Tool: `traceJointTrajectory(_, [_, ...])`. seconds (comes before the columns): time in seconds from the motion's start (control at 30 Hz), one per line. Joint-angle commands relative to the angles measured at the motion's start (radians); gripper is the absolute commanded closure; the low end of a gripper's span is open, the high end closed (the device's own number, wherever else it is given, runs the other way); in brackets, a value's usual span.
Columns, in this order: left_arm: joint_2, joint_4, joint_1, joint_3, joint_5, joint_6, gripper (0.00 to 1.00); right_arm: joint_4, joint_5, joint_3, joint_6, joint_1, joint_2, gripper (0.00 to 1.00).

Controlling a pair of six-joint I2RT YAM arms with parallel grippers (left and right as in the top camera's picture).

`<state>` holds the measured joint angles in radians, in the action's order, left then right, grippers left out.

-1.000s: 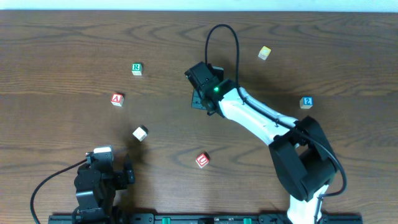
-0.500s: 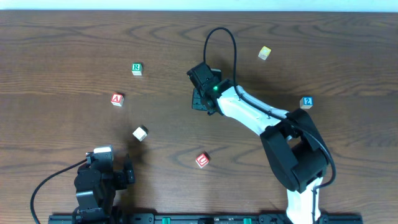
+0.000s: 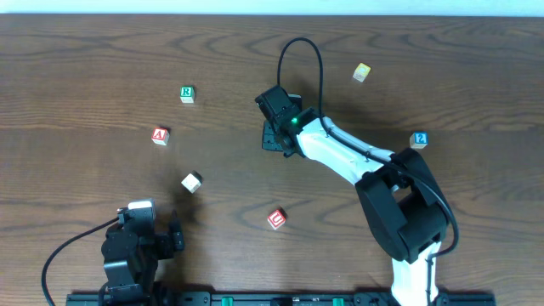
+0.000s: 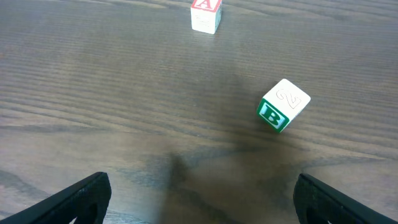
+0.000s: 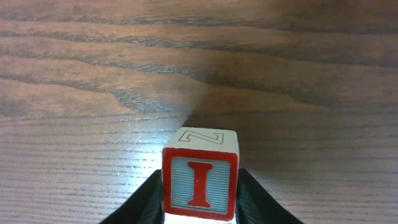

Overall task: Spell out Ai2
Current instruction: 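Carry the I block to table center and lower it, then release the I block and move the right gripper to the blue 2 block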

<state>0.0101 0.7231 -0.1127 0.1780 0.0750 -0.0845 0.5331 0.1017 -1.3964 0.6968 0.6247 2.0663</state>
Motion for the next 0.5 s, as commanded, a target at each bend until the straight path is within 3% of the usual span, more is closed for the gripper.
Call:
traceJointTrajectory(0.0, [-0.006,0.011,-0.004,-0.015,-0.004,-0.014,0.05,-0.001,0.0,-0.002,-0.006,-0.005,0.014,0.57])
traceJointTrajectory(0.17, [-0.006,0.011,-0.004,-0.015,-0.004,-0.014,0.05,-0.001,0.0,-0.002,-0.006,-0.005,0.014,0.52])
traceJointTrajectory(0.33, [-0.006,0.011,-0.004,-0.015,-0.004,-0.014,0.05,0.014,0.039,-0.015,-0.007,-0.005,0.013,0.39])
traceJointTrajectory(0.47, [-0.006,0.011,-0.004,-0.015,-0.004,-0.014,0.05,0.165,0.083,-0.133,-0.043,-0.023,0.013,0.31])
